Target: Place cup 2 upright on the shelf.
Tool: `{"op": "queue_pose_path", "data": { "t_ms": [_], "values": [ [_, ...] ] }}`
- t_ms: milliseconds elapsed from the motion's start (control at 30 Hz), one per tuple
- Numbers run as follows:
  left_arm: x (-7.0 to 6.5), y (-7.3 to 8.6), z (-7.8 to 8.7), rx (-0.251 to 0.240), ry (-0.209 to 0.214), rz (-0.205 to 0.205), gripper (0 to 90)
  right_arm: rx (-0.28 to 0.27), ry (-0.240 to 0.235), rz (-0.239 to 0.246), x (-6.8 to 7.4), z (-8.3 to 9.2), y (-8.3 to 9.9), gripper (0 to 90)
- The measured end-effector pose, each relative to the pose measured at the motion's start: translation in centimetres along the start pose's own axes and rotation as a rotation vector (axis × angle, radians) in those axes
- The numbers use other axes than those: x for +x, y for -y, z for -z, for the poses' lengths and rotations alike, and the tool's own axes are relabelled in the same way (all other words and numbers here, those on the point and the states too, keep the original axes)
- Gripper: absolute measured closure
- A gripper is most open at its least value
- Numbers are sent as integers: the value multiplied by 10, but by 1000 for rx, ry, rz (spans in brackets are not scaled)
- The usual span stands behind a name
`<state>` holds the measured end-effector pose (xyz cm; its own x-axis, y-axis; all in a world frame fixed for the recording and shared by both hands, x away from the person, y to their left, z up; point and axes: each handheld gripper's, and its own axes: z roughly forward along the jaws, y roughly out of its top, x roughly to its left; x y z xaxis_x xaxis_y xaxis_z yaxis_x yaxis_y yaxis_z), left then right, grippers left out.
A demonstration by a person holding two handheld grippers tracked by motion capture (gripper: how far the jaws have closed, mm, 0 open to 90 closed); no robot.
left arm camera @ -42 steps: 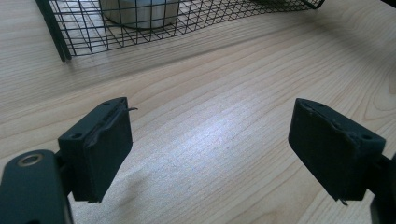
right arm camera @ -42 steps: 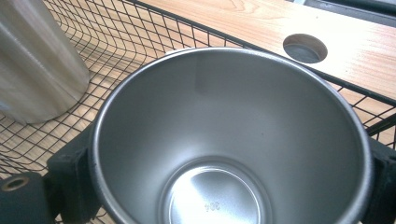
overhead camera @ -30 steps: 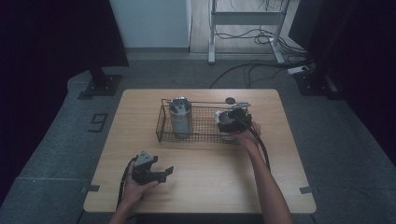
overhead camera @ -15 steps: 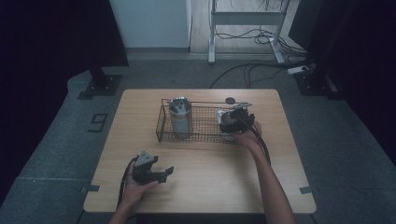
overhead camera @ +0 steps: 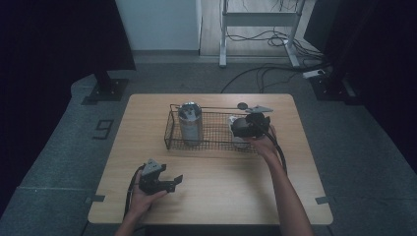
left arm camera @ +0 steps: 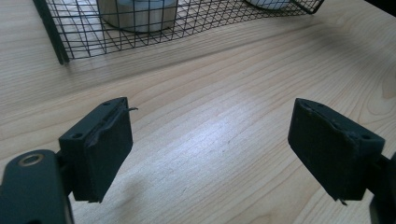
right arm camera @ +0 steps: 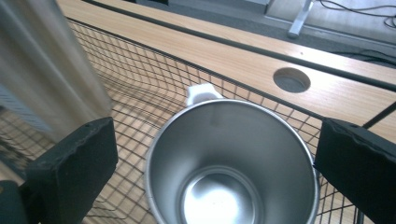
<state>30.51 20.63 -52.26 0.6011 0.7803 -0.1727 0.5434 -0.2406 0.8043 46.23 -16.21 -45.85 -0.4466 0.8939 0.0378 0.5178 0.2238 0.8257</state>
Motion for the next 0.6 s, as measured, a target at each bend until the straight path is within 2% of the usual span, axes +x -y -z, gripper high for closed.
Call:
{"op": "queue_pose_path", "data": {
  "t_ms": [67,100,600],
  "values": [
    [0,0,0,2,1,-1,142,-7,1,2,1,2,0,0],
    [-1,-1,-2,4,0,-1,142,-37,-1,1,2,7,0,6],
    [2,-1,0,1,-7,1,142,-79,-37,-29,-5,21,15,43]
  ]
}}
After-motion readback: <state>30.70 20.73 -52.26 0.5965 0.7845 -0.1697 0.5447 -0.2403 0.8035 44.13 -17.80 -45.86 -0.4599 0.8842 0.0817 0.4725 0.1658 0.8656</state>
